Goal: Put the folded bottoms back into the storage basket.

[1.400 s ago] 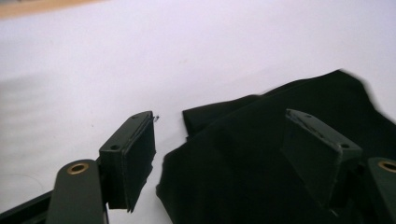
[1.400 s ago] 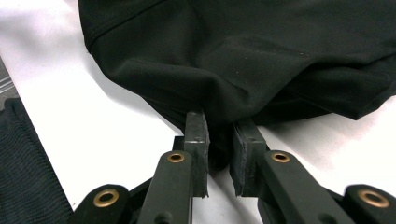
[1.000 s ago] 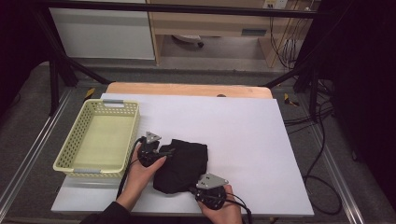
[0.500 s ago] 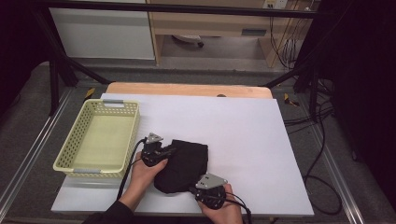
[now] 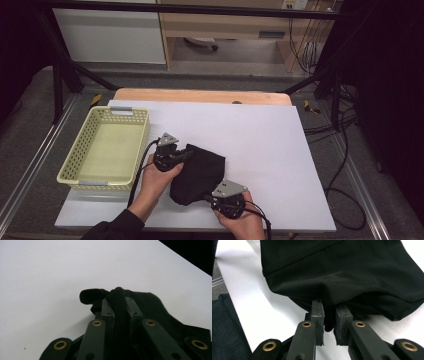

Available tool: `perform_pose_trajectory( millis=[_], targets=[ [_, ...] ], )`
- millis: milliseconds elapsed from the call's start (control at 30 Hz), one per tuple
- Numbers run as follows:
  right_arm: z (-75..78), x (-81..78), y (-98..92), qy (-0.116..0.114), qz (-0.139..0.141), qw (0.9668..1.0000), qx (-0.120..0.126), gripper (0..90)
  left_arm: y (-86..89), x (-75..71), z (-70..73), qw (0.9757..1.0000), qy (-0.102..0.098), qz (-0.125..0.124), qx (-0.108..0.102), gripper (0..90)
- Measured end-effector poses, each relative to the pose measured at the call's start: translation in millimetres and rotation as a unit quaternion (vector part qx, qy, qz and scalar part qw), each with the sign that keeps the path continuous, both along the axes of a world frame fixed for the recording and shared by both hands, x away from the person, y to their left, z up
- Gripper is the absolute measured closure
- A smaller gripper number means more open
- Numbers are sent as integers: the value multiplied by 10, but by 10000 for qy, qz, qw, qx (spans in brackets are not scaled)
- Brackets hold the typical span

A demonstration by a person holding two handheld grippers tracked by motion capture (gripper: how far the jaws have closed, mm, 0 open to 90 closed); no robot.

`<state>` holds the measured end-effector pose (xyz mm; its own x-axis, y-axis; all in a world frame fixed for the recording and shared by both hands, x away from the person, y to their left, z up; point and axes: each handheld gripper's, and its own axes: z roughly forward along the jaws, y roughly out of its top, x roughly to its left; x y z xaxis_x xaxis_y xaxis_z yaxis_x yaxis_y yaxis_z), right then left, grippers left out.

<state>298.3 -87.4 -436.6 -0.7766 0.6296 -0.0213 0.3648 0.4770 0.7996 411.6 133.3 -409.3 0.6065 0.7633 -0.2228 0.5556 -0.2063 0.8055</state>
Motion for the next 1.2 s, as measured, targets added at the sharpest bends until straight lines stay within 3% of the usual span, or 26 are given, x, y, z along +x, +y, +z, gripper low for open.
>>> perform_pose_trajectory(
  millis=[567, 833, 1200],
  targets=[
    [274, 294, -10, -64, 134, 9999, 35, 804, -54, 185, 391, 9997, -223, -80, 54, 806],
    [440, 494, 30, 128, 376, 9990, 212, 804, -36, 273, 517, 9996, -285, -60, -10, 806],
    [628, 652, 177, 129, 625, 9978, 202, 804, 69, 349, 674, 9992, -388, -7, -28, 807]
  ],
)
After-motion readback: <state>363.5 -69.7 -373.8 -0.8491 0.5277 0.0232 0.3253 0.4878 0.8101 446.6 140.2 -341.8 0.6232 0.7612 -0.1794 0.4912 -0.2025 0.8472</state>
